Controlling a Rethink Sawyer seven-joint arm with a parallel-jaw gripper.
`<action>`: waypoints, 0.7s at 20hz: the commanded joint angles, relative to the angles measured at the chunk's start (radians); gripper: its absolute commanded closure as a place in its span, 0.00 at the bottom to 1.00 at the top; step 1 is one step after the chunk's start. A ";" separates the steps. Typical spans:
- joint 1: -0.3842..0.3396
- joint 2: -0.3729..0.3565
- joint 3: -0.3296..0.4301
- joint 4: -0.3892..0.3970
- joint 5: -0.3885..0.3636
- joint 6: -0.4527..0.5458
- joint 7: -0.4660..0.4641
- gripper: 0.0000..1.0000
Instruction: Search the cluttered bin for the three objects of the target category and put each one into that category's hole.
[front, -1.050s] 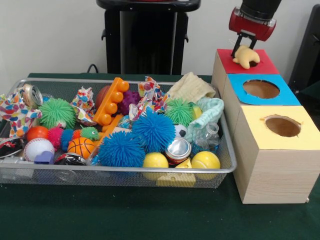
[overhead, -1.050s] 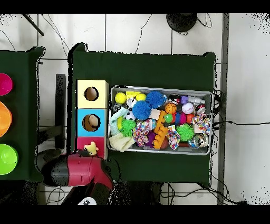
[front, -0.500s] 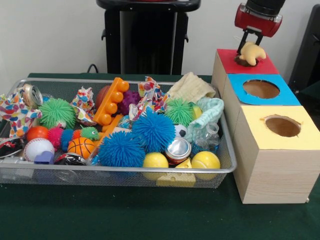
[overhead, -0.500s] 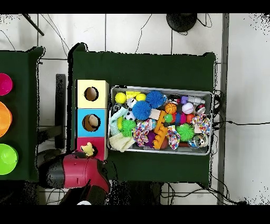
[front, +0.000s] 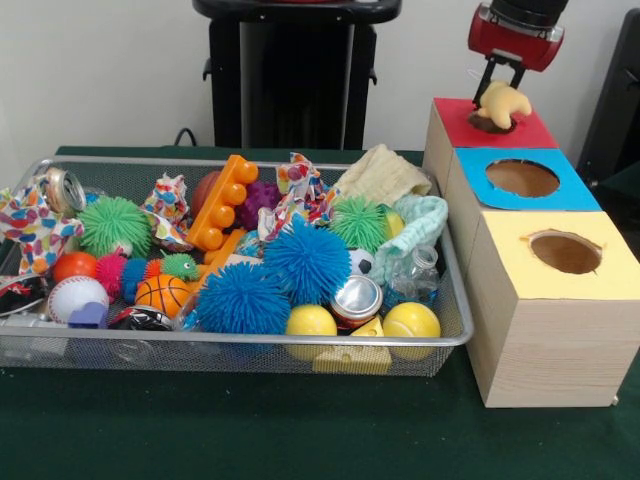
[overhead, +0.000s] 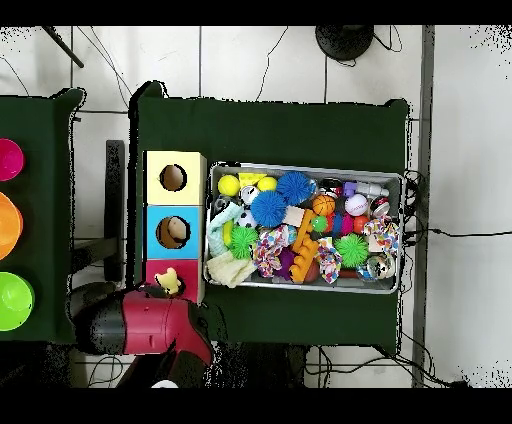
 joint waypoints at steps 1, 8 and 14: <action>-0.065 0.035 0.052 -0.036 0.022 0.030 0.146 1.00; -0.068 0.031 0.055 -0.031 0.004 -0.013 0.141 0.00; -0.089 0.033 0.076 -0.023 0.015 0.014 0.134 0.00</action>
